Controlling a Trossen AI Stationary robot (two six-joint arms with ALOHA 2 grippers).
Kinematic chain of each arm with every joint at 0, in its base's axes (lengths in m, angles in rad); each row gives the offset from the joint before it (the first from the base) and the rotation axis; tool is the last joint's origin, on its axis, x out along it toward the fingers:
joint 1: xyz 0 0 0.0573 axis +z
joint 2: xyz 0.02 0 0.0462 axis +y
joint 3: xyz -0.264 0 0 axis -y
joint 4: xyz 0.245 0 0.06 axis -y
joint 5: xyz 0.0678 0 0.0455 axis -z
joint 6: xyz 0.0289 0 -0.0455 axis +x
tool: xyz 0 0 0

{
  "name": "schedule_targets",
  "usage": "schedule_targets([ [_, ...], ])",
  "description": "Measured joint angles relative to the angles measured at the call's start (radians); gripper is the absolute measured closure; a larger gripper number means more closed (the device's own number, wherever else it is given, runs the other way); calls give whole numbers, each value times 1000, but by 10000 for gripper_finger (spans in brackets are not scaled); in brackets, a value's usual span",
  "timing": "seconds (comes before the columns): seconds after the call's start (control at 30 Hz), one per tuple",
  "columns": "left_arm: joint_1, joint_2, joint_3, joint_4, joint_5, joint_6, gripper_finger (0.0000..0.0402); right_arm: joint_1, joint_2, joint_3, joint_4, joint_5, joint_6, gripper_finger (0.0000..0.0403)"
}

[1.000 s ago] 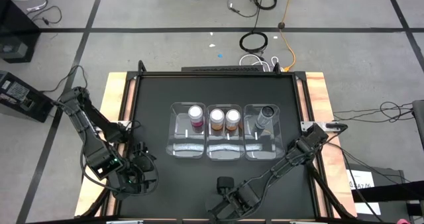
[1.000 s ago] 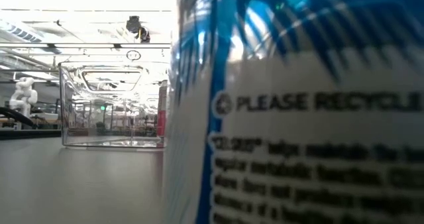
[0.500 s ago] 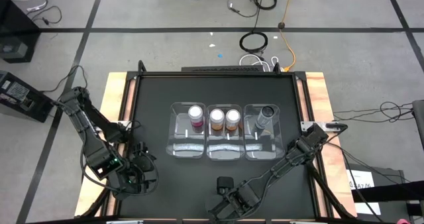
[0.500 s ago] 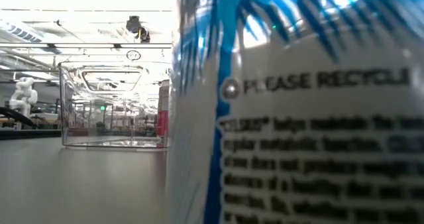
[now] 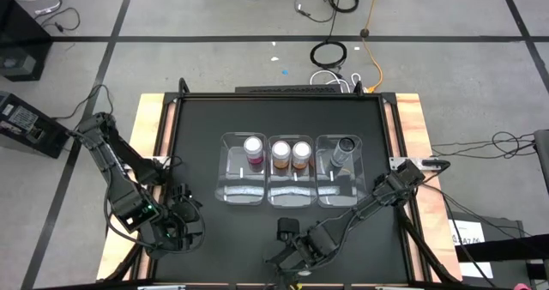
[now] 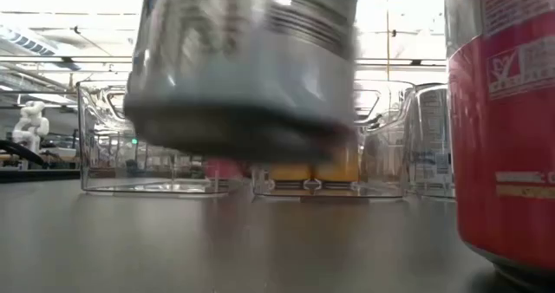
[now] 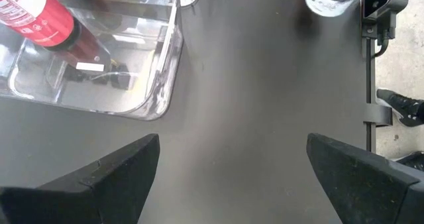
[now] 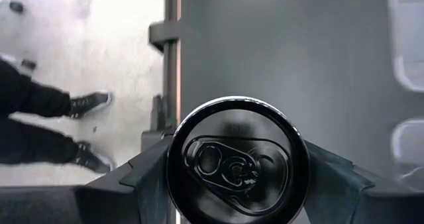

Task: Sort soda cans
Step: Put the white blue soda can into the right transparent bin

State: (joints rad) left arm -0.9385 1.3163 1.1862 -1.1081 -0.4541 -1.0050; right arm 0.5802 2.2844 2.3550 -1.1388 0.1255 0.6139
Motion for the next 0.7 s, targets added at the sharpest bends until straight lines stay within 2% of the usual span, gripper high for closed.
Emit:
schedule_targets([
  [0.37, 2, 0, 0, 0, -3, 8, 13, -53, -155, 1, -55, 146, 2, 152],
  [0.7, 3, 0, 0, 16, -109, 69, 13, -95, -295, 2, -353, 231, 126, 152],
])
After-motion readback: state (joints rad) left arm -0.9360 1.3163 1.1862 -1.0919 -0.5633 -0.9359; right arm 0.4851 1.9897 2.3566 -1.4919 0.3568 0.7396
